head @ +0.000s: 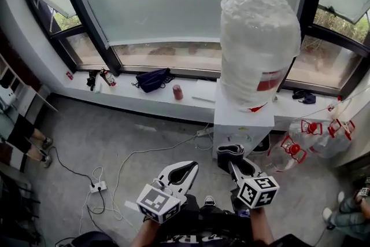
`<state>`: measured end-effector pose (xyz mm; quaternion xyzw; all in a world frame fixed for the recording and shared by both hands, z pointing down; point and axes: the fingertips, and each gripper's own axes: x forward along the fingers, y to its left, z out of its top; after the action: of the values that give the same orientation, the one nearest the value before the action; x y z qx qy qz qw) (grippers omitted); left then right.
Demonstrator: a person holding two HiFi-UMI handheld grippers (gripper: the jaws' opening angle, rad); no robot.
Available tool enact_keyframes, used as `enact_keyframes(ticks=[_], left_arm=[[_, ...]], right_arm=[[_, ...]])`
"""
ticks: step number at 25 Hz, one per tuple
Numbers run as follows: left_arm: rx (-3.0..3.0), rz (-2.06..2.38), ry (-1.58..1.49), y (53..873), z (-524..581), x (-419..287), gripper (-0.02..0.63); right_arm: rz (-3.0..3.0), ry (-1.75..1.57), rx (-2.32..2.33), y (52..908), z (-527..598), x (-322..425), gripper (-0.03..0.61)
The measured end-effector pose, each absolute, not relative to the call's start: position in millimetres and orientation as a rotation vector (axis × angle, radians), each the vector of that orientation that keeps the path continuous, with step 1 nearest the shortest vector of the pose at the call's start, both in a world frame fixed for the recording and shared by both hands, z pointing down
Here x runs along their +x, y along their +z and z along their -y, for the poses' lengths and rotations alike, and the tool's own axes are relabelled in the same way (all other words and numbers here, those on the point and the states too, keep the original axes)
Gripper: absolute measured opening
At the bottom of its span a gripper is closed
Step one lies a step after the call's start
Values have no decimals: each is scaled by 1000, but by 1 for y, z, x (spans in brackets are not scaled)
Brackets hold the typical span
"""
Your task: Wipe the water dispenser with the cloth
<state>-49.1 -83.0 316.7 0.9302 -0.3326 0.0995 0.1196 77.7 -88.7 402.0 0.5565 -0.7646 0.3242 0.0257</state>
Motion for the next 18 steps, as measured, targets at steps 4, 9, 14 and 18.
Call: enact_keyframes(ticks=[4,9,14,18], left_arm=[[2750,880,307,323,101,-42,20],[2827,714,301,323,134,-40,20],[2922,503,317,327,166,-44,20],[2942,399,319,330,191,-49,20]], right_arm=[[2311,1054,1791,411,103,82,104],[2230,1046,1899,421,135,85,104],[2089,1076,2077,430,172,94,104],[1996,1246,2186,447,211,99,104]])
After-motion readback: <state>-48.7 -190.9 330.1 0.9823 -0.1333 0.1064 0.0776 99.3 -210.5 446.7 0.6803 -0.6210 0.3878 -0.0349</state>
